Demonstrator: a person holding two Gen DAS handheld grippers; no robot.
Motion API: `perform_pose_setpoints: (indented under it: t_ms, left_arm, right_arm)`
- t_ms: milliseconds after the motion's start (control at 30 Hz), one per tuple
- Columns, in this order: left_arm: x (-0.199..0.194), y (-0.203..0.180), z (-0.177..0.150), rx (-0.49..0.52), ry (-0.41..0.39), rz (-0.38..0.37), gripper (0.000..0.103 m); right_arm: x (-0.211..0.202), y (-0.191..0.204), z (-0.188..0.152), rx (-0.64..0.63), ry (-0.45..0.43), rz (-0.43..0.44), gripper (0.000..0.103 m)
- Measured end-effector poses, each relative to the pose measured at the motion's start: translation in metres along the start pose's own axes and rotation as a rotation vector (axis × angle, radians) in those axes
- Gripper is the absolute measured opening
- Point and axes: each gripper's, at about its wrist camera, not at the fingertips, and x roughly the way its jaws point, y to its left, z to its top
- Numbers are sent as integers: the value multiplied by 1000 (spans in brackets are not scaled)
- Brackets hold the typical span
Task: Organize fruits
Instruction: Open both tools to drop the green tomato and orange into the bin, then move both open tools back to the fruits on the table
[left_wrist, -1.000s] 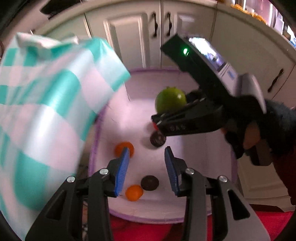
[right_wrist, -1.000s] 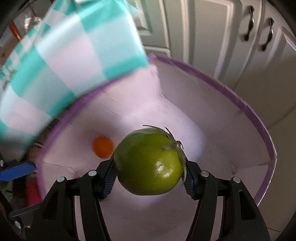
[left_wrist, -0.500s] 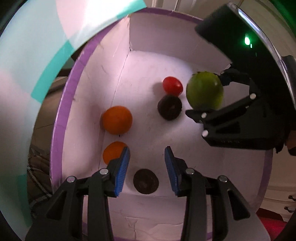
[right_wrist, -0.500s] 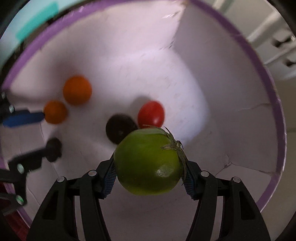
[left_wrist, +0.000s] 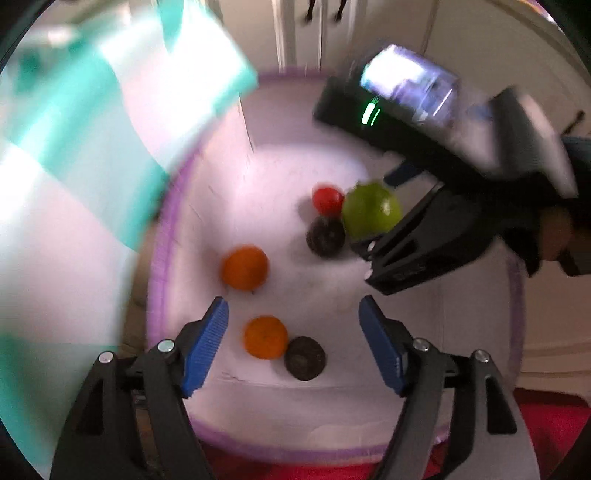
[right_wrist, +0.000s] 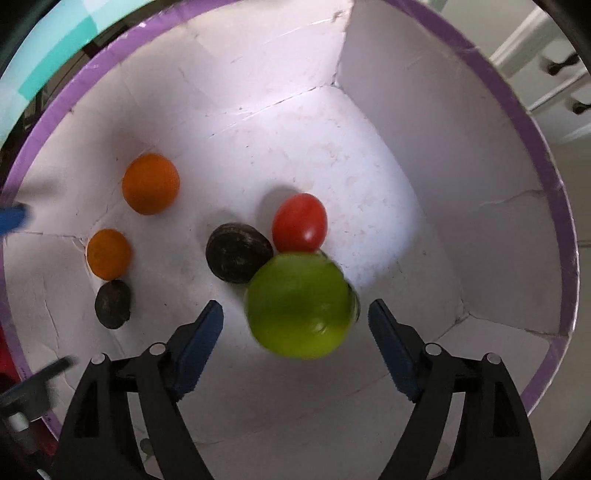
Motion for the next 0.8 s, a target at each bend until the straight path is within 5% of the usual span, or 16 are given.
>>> perform_pose_setpoints:
  t_ms: [133,333,600,800]
  left_arm:
    - [-90,21,-4,-13,-236,58,83]
    - [-207,133,-52,-372,-508,204,101]
    - [-270,275,-165,-858,-577,456,101]
    - [-270,344,-231,-1069,-543,570,101]
  right_arm:
    - [-36,-5,-21,39,-91,7,79]
    - [-143,-11,-22,121,-406,9,84]
    - [-282,62,3,65,-829,181,88]
    - [-313,147,60,-75,-853,288,88]
